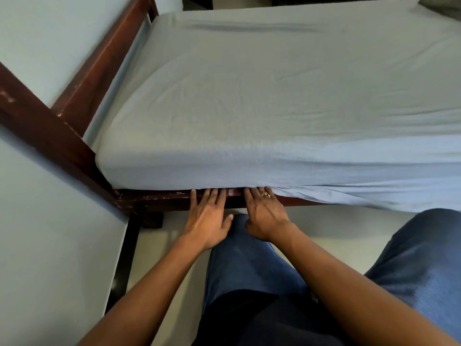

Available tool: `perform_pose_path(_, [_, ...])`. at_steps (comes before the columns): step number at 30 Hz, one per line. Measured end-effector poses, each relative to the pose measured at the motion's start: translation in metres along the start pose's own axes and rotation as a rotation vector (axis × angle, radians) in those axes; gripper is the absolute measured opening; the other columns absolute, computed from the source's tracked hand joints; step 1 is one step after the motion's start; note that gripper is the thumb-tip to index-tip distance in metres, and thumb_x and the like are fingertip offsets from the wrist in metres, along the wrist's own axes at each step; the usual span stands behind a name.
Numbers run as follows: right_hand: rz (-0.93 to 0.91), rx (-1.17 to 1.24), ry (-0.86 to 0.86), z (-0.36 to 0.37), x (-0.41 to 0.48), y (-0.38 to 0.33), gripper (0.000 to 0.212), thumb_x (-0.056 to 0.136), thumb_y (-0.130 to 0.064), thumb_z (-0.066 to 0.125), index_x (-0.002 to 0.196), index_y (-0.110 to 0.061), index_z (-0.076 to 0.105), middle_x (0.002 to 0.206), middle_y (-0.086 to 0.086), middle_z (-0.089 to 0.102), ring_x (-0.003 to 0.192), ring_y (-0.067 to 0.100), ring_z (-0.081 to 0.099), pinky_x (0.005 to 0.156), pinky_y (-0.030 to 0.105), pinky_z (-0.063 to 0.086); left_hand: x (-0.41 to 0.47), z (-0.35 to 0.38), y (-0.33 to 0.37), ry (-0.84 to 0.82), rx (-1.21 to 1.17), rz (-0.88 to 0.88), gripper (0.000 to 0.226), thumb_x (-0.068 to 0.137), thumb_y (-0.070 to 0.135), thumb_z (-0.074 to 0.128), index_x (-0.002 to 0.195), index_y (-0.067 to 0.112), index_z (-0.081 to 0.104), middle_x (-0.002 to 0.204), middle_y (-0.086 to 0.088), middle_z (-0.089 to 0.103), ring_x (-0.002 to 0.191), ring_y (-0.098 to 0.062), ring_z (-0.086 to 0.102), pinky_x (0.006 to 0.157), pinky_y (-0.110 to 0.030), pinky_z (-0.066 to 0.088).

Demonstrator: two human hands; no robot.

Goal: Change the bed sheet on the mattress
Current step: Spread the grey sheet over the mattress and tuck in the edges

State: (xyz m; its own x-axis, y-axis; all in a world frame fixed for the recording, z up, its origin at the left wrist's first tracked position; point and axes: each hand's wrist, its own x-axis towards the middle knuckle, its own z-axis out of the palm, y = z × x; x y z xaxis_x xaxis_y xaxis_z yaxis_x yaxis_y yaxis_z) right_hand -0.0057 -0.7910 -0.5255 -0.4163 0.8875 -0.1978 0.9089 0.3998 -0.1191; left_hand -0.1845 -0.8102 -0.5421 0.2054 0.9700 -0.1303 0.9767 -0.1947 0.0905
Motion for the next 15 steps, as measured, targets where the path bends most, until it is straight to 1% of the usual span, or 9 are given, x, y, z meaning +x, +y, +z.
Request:
perform_pose_path(3, [-0.01, 0.047, 0.002, -0.007, -0.012, 0.001, 0.079, 0.09, -0.035, 0.053, 0.155, 0.002, 0.026, 0.157, 0.02, 0.035, 0.148, 0.033, 0.029, 0.126, 0.04, 0.019, 0.002, 0.003, -0.011, -0.022, 0.016, 0.039, 0.083, 0.096, 0.046, 0.05, 0.162, 0.019, 0.007, 0.167, -0.008, 0.02, 0.154, -0.025, 0.015, 0.125, -0.053, 0.006])
perform_pose_path(5, [0.047, 0.022, -0.01, -0.008, -0.015, 0.013, 0.079, 0.09, -0.038, 0.053, 0.153, 0.002, 0.028, 0.155, 0.02, 0.038, 0.146, 0.034, 0.032, 0.124, 0.043, 0.022, 0.0, -0.005, -0.01, 0.013, 0.048, 0.038, 0.076, 0.095, 0.038, 0.053, 0.16, 0.021, 0.017, 0.162, -0.005, 0.032, 0.149, -0.024, 0.03, 0.124, -0.048, 0.02])
perform_pose_path(6, [0.079, 0.0, -0.017, -0.007, -0.014, 0.019, 0.082, 0.088, -0.039, 0.055, 0.153, 0.001, 0.026, 0.155, 0.02, 0.038, 0.145, 0.035, 0.032, 0.124, 0.044, 0.021, 0.0, -0.013, -0.006, 0.017, 0.053, 0.022, 0.067, 0.097, 0.035, 0.051, 0.158, 0.021, 0.027, 0.155, -0.006, 0.042, 0.141, -0.025, 0.04, 0.118, -0.045, 0.032])
perform_pose_path(7, [0.095, -0.03, -0.025, -0.006, -0.013, 0.025, 0.087, 0.087, -0.04, 0.056, 0.155, 0.001, 0.021, 0.157, 0.021, 0.034, 0.147, 0.037, 0.029, 0.125, 0.046, 0.017, 0.001, -0.023, 0.003, 0.032, 0.058, 0.017, 0.054, 0.099, 0.033, 0.048, 0.151, 0.02, 0.04, 0.144, -0.007, 0.053, 0.13, -0.027, 0.051, 0.107, -0.043, 0.043])
perform_pose_path(9, [0.075, -0.095, -0.053, 0.001, -0.013, 0.031, 0.098, 0.088, -0.043, 0.058, 0.159, 0.002, 0.007, 0.164, 0.024, 0.017, 0.154, 0.039, 0.014, 0.127, 0.05, 0.005, 0.003, -0.037, 0.027, 0.069, 0.043, 0.078, 0.035, 0.102, 0.033, 0.041, 0.127, 0.018, 0.06, 0.12, -0.009, 0.067, 0.108, -0.03, 0.064, 0.086, -0.039, 0.053])
perform_pose_path(10, [0.055, -0.096, -0.06, 0.004, -0.012, 0.034, 0.1, 0.089, -0.045, 0.058, 0.159, 0.001, 0.003, 0.166, 0.023, 0.012, 0.155, 0.039, 0.009, 0.127, 0.05, 0.002, 0.005, -0.038, 0.04, 0.09, -0.006, 0.151, 0.034, 0.102, 0.032, 0.041, 0.124, 0.016, 0.061, 0.118, -0.01, 0.068, 0.109, -0.031, 0.065, 0.087, -0.039, 0.054])
perform_pose_path(11, [0.034, -0.073, -0.049, 0.004, -0.013, 0.036, 0.097, 0.091, -0.044, 0.058, 0.16, 0.0, 0.005, 0.166, 0.021, 0.013, 0.155, 0.037, 0.01, 0.128, 0.049, 0.001, 0.006, -0.036, 0.053, 0.095, -0.085, 0.222, 0.038, 0.101, 0.031, 0.042, 0.132, 0.014, 0.058, 0.128, -0.011, 0.065, 0.122, -0.029, 0.06, 0.096, -0.04, 0.052])
perform_pose_path(13, [-0.002, -0.001, -0.003, -0.002, -0.019, 0.045, 0.084, 0.093, -0.038, 0.055, 0.16, -0.005, 0.017, 0.165, 0.016, 0.024, 0.153, 0.032, 0.02, 0.128, 0.044, 0.006, 0.012, -0.028, 0.073, 0.066, -0.198, 0.306, 0.055, 0.1, 0.024, 0.047, 0.152, 0.009, 0.039, 0.152, -0.012, 0.046, 0.145, -0.025, 0.039, 0.115, -0.037, 0.036])
perform_pose_path(15, [-0.012, 0.068, 0.027, -0.011, -0.031, 0.054, 0.076, 0.093, -0.031, 0.053, 0.159, -0.007, 0.026, 0.164, 0.014, 0.03, 0.151, 0.029, 0.025, 0.127, 0.039, 0.012, 0.022, -0.019, 0.082, 0.043, -0.228, 0.325, 0.072, 0.096, 0.019, 0.054, 0.16, 0.009, 0.021, 0.162, -0.012, 0.031, 0.15, -0.025, 0.028, 0.124, -0.035, 0.024])
